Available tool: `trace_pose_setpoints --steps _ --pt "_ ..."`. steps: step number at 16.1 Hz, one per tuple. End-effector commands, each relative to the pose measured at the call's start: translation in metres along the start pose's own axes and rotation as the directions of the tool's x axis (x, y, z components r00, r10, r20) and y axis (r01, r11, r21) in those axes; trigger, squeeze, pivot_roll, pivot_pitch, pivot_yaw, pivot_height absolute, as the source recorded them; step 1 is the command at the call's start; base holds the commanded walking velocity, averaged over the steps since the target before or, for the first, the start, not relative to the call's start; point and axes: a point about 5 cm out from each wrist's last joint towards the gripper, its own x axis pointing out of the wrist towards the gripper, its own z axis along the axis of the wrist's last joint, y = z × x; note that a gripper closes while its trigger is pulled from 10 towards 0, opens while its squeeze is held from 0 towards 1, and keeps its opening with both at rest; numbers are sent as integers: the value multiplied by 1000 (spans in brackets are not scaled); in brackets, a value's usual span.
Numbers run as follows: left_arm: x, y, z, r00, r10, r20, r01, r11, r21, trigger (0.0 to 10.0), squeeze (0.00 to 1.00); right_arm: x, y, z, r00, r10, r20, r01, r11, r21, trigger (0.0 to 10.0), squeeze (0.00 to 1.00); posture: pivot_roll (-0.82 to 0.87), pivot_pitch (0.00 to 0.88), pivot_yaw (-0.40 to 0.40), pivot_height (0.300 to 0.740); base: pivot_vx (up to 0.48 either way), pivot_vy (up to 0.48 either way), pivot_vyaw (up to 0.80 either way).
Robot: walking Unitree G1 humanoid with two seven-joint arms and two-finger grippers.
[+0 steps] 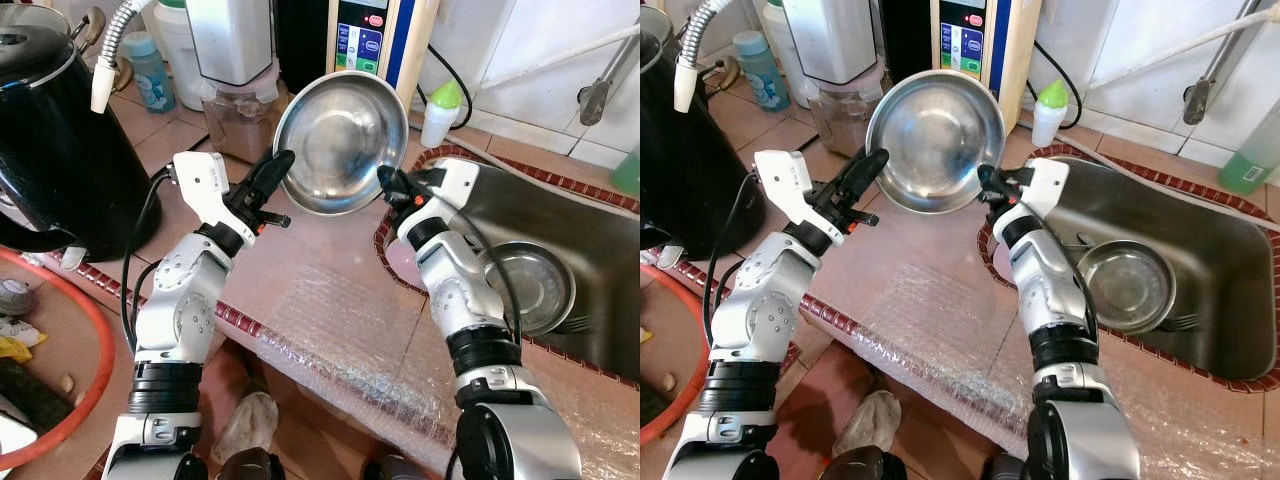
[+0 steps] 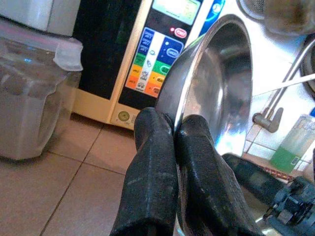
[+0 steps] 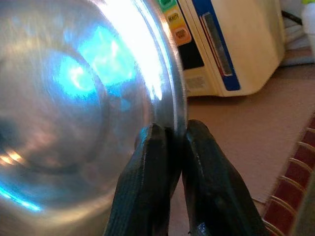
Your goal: Kitchen organization
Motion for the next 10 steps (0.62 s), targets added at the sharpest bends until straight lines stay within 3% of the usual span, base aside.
trace_pose_setpoints --steps 1,2,5,7,8,9,10 --pt "3 -11 9 996 -81 36 81 997 1 0 0 2 -1 2 1000 0 -2 0 999 53 10000 0 32 24 5 740 0 0 0" --pt "2 -10 9 996 -80 36 80 997 1 0 0 2 0 3 1000 11 4 -11 997 74 10000 1000 33 23 5 740 0 0 0" --pt "1 -10 9 996 -81 36 82 997 -12 0 0 4 8 4 996 88 -4 -88 996 23 10000 1000 30 24 1 740 0 0 0" --pt "1 -11 9 995 -90 35 90 996 -20 0 0 4 6 5 995 103 -19 -103 995 -12 10000 1000 30 25 -2 740 0 0 0" --pt "1 -12 8 995 -93 33 94 995 -21 0 0 4 2 9 995 99 -11 -99 995 -27 0 706 29 24 -5 740 0 0 0" --pt "1 -12 8 995 -94 33 95 995 -22 0 0 4 1 10 995 96 -4 -96 995 -17 0 0 29 24 -5 740 0 0 0" --pt "0 -13 7 995 -95 32 96 995 -22 0 0 4 0 12 995 97 -2 -97 995 -14 0 0 30 24 -7 740 0 0 0"
